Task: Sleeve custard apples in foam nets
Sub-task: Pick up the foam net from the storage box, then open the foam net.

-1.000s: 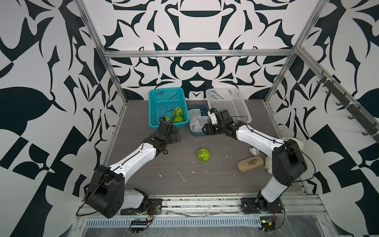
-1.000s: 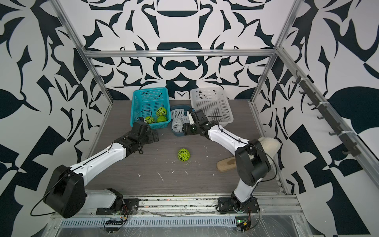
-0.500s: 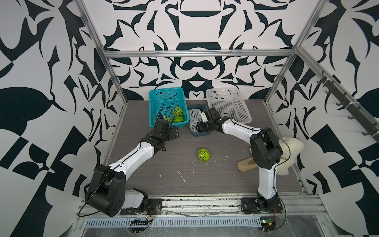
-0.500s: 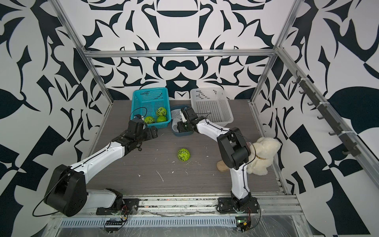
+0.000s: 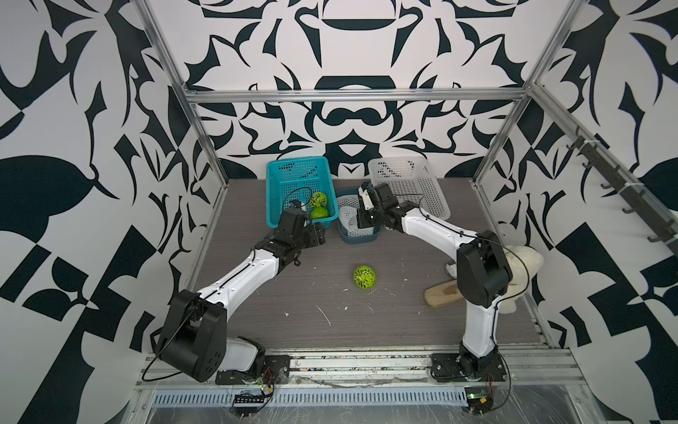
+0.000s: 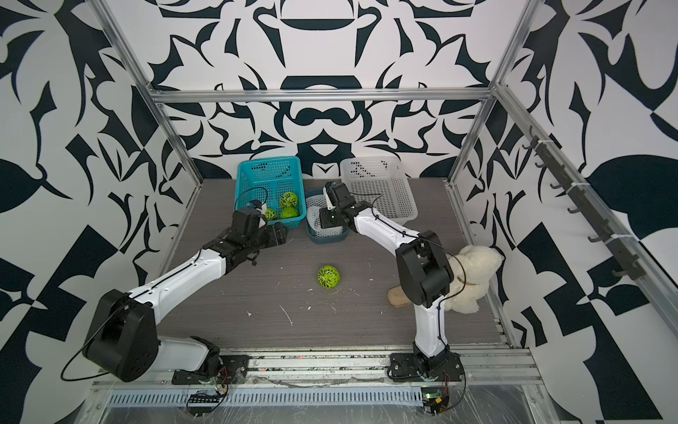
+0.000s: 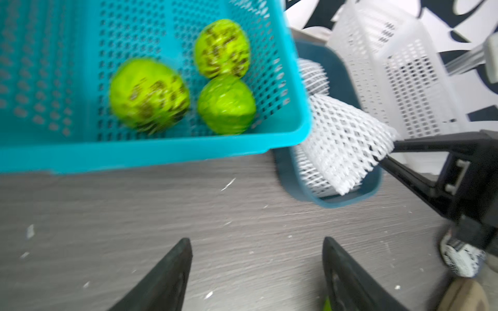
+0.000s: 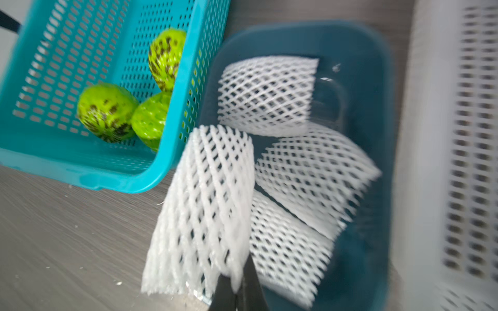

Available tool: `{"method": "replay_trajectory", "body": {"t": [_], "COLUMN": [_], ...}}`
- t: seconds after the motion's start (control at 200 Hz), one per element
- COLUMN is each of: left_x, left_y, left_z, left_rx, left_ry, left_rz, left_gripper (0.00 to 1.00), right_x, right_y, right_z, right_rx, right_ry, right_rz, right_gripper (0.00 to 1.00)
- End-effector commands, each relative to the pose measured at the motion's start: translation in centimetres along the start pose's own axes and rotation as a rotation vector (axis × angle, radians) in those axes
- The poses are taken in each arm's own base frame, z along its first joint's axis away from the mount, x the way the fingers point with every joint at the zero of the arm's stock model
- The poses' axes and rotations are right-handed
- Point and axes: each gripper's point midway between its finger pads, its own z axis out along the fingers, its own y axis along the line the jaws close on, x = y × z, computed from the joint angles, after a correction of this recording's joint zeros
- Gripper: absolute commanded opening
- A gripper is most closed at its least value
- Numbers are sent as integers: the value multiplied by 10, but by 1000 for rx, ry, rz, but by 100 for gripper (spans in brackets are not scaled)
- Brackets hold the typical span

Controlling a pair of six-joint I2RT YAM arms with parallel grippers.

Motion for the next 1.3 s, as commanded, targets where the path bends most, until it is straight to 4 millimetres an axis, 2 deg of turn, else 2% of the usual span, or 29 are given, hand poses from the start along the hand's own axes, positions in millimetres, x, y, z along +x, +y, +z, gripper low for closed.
{"method": "replay_trajectory", "body": {"t": [0.0,0.115,0.26,0.48,0.57,0.7,0.865,1.045,1.17,1.295], "left_x": [-13,-13,-8,-7,-8,-5,-1,-6,-9,-9], "left_y": [-46,-81,-110,-132,-137,-140,-134,-126,-112,-105], "left_z": [-3,1,11,27,33,43,52,52,50,49], "left_rx": [69,93,134,177,186,186,154,111,53,25], "left_ry": [-20,-22,2,30,35,58,76,60,49,44], "left_rz": [124,213,254,269,271,283,298,318,324,304], "left_gripper": [81,83,84,83,77,65,39,13,11,11], "right_x": [-10,-8,-5,6,10,13,16,20,23,23], "right_y": [-3,-7,-18,-13,-13,-12,-14,-34,-50,-45], "right_z": [-40,-60,-82,-101,-105,-108,-107,-106,-111,-109], "right_rx": [41,67,125,67,60,50,54,122,160,123], "right_ry": [-47,-60,-84,-99,-98,-101,-92,-94,-102,-107], "right_rz": [67,107,167,210,213,216,214,229,244,252], "right_gripper": [0,0,0,0,0,0,0,0,0,0]}}
